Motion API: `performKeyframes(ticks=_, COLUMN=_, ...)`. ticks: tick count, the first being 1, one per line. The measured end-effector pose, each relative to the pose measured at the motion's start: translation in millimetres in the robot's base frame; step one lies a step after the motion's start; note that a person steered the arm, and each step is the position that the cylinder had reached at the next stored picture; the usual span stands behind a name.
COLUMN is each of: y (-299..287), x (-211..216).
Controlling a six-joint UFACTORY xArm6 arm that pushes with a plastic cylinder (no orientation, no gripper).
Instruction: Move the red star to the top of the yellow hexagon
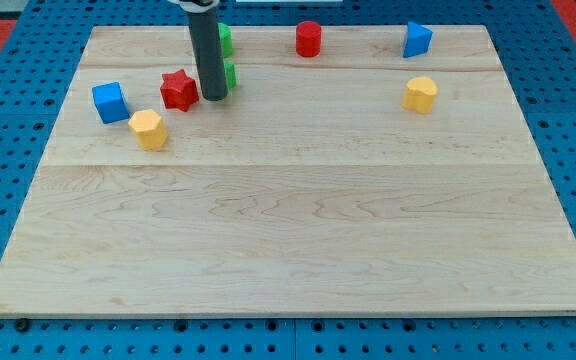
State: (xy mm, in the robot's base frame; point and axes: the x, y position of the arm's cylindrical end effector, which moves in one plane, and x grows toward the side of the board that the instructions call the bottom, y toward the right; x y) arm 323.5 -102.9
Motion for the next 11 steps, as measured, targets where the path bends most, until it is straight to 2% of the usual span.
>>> performKeyframes(ticks=3, y=-26.5, x=-3.8)
performKeyframes(ticks=6, y=-39.3, x=-35.4)
performKeyframes(ticks=7, y=-65.8, x=-35.2)
performKeyframes(ticks=9, y=-62.2, x=-4.7)
performKeyframes(ticks=11, y=-63.6, x=-4.4)
